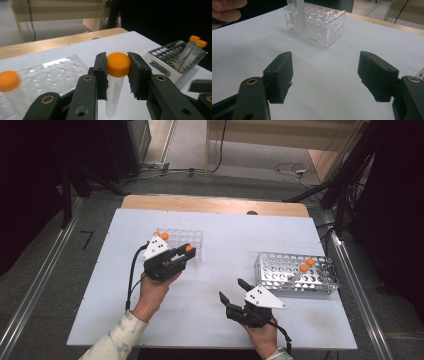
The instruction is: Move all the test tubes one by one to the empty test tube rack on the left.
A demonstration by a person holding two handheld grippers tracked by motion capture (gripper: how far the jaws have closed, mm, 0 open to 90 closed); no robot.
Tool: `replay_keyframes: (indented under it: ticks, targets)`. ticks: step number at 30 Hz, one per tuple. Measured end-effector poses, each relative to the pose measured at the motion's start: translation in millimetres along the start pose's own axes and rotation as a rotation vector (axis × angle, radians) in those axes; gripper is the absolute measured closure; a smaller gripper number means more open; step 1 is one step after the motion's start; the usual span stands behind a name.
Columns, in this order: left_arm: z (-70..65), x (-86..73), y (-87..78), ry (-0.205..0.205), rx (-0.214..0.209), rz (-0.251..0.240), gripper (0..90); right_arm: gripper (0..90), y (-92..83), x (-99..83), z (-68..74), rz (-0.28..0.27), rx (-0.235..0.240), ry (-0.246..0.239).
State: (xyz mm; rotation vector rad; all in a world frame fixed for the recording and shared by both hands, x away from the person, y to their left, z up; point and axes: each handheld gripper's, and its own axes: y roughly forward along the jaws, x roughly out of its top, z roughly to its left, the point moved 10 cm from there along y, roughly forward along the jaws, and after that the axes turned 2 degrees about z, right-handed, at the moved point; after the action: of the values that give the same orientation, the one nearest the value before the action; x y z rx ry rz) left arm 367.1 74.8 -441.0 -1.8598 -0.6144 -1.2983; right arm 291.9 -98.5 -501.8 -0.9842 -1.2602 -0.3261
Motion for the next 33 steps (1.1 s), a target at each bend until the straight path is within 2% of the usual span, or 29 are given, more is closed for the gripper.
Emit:
replay_keyframes:
  ticks: [4,9,15,24,33]
  targets:
    - [18.3,6.9,-3.3,-0.013,0.047,-0.016,70.3,26.6,-1.6,-1.1,-2.0,0.001,-0.008,0.003]
    - [32.4,13.9,-5.5,-0.023,0.083,-0.040,70.3,26.6,-3.9,-3.2,-4.5,0.006,-0.018,0.009]
    - [42.4,24.7,-9.8,0.002,0.131,-0.079,70.3,26.7,-6.5,-4.9,-7.5,0.006,-0.027,0.018]
    - [58.9,32.4,-8.7,0.029,0.199,-0.102,70.3,27.4,-8.6,-5.9,-8.9,0.004,-0.035,0.020]
    - [67.5,28.6,0.3,0.043,0.227,-0.084,70.3,27.8,-8.6,-6.3,-8.9,0.005,-0.035,0.024]
